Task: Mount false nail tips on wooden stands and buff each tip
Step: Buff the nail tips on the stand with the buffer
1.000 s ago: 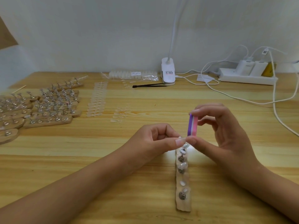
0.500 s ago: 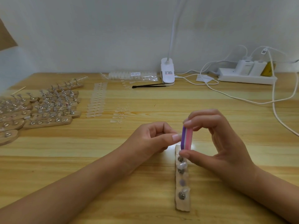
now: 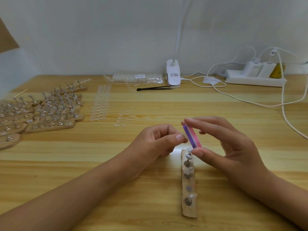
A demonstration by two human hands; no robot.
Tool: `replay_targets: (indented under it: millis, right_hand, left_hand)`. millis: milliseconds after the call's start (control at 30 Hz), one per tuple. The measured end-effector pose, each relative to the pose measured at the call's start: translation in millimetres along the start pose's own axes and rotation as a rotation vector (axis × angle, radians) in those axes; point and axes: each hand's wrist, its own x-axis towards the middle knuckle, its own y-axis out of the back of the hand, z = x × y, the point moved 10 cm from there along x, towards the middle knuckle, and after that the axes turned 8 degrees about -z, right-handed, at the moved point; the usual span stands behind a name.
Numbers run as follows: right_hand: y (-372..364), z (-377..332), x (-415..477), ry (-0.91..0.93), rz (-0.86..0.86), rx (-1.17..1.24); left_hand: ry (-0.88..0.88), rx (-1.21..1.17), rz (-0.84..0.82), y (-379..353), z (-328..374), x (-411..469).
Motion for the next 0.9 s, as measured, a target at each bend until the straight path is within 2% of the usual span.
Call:
replay_targets:
  millis: [133, 333, 467, 600, 900]
  right_hand:
    - [-1, 1, 0, -0.019, -0.004, 0.008]
    - [-1, 3, -2, -0.033, -0.01, 0.035]
    - [-2, 9, 2, -0.064, 0.003, 0.063]
    - [-2, 5, -1, -0.037, -0.014, 0.05]
    - [-2, 7, -1, -0.048, 0.0, 0.041]
  left_hand:
    - [-0.019, -0.003, -0.016, -1, 2, 0]
    - [-0.002, -0.039, 0.052, 7, -3, 0]
    - [-0.038, 0.049, -0.049, -7, 2, -1]
    - [-0.008, -0.028, 0.055, 6, 0, 0]
    - [-0.006, -0.018, 0.059, 8, -3, 0]
